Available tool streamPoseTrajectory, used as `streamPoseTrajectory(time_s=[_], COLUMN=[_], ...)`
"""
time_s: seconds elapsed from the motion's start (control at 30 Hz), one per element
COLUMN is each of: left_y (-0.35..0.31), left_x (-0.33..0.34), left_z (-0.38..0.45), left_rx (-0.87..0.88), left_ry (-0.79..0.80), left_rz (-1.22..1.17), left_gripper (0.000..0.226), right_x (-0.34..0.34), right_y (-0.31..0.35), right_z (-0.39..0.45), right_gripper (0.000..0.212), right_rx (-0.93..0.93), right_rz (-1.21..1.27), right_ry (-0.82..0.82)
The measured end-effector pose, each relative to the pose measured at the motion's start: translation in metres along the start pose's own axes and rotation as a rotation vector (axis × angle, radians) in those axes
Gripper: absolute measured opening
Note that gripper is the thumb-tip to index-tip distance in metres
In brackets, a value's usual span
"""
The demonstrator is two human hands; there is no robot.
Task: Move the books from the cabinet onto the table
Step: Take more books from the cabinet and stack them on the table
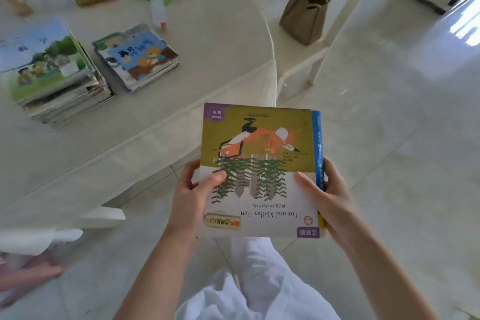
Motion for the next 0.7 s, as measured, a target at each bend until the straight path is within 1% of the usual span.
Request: streamPoseTrajectory(time_s=[0.2,0.33,0.53,0.63,0.7], left_y=[-0.037,-0.060,-0.095,-0.107,-0.114], left_x=[-0.009,-0.023,-0.049,-0.066,-0.076], left_z=[0.086,0.134,0.176,0.195,0.208], left_rx=[-0.040,-0.052,-0.014,-0.017,-0.018], left_ry=[-0.156,-0.264,-0.403,-0.436,-0.439], left_rz=[-0.074,-0.110,-0.116,-0.118,-0.131], left_gripper=[0.031,0.029,0.024,0.027,0.030], right_x=[0.055,0.099,0.167,0.200,0.219], right_y=[0.041,0.068,0.101,0.110,0.115], right_z=[0.108,0.176,0.242,0.266,0.278], right_gripper=[0.028,0.030,0.034,0.036,0.042], right_rx=[0.020,0.072,0.054,0.062,0.085], right_rz=[-0.064,-0.141,-0.219,-0.235,-0.214], right_ry=[0.123,0.250,0.399,0.465,0.506])
Point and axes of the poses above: each hand's wrist, its own z-axis towards the middle knuckle, its own x-axis out of the palm, y = z × x, the point moved 8 cm from there along z, towards the middle knuckle, and after that the axes turned 4 degrees about z, right-handed, at the moved point
